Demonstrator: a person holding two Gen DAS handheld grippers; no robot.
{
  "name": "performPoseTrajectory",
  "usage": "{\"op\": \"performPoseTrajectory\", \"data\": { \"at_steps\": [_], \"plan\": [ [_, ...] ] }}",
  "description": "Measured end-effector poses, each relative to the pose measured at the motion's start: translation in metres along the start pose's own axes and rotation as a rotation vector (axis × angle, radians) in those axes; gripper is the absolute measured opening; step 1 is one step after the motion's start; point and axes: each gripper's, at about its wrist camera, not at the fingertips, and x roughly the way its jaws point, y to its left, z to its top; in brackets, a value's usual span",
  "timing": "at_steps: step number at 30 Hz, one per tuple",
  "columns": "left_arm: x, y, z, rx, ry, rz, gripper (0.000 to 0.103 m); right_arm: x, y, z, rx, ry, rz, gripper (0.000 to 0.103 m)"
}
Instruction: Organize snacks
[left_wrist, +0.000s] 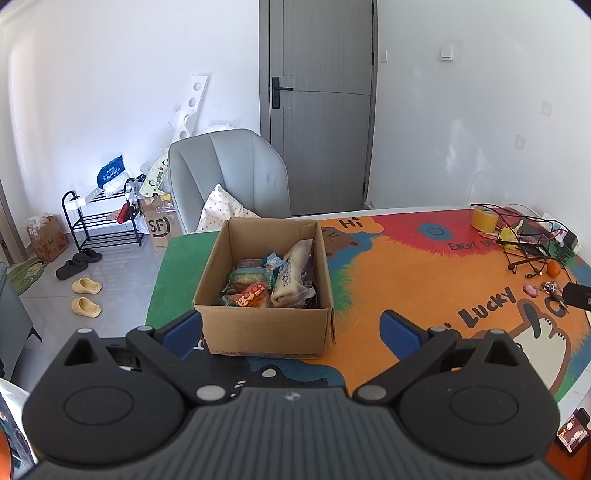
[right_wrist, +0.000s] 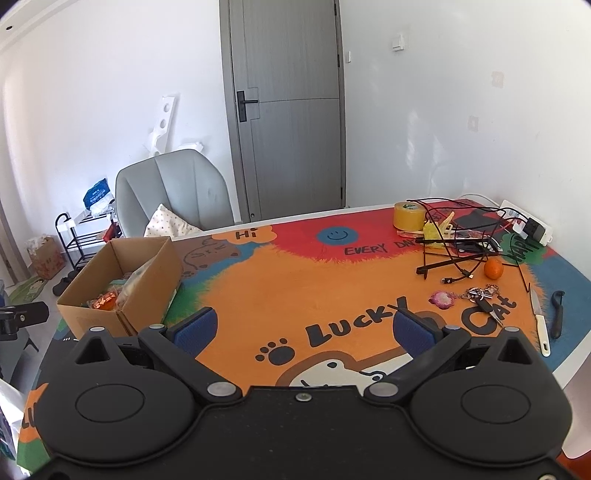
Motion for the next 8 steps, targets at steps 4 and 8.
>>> {"op": "performPoseTrajectory", "data": {
  "at_steps": [4,8],
  "plan": [
    [0.0002,-0.0008,0.0004,0.001,-0.003,-0.001,0.102,-0.0005,-0.0004,-0.0004,-0.002,-0.002,0.000,0.103],
    [0.0008,-0.0006,0.0001,0.001,-0.002,-0.002,0.102,0.0003,-0.0002,-0.0009,0.000,0.001,0.001,0.103]
  ]
}}
